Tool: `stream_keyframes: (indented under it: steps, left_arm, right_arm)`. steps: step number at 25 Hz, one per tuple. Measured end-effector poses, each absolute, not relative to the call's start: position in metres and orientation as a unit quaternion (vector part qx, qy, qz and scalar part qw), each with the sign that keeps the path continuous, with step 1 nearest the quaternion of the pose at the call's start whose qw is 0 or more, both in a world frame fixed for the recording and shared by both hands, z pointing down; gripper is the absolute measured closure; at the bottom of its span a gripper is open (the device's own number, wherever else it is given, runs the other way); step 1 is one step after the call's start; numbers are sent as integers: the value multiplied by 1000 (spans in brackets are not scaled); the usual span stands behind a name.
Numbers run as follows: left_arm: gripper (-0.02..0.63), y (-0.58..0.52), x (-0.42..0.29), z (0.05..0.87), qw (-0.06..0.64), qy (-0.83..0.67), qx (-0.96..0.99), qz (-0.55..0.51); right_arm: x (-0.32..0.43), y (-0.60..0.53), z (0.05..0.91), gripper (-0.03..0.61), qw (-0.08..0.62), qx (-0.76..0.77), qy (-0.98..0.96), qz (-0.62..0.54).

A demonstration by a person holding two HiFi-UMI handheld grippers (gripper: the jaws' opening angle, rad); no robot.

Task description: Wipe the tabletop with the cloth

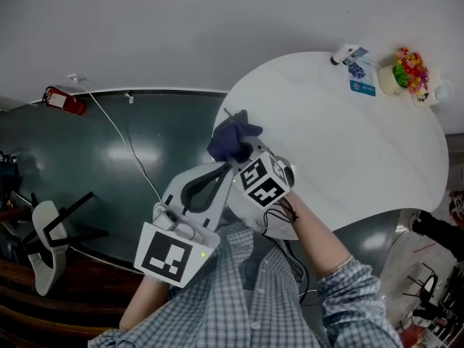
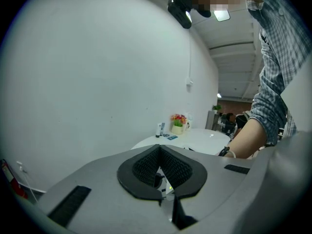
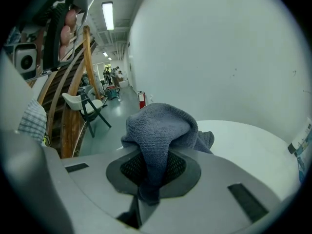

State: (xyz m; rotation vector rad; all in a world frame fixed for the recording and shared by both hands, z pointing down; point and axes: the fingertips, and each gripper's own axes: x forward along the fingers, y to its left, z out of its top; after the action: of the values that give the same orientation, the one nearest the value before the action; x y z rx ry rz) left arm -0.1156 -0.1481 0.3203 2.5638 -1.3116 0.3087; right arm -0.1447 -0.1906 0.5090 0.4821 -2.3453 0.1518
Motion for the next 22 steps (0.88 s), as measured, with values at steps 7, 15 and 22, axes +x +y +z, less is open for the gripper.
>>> stream_keyframes:
  steps: [7, 15, 22]
  left_arm:
    - [612, -147, -111, 327, 133, -465, 869, 108]
    - [612, -152, -109, 328, 145, -503, 846, 104]
    - [612, -152, -97, 336, 157, -515, 834, 117]
  right_arm:
    - [-139, -220, 511, 541, 351, 193, -913, 77]
    - [-110, -291, 507, 541, 340, 239, -905, 94]
    - [-57, -364, 504, 541, 306, 334, -876, 166]
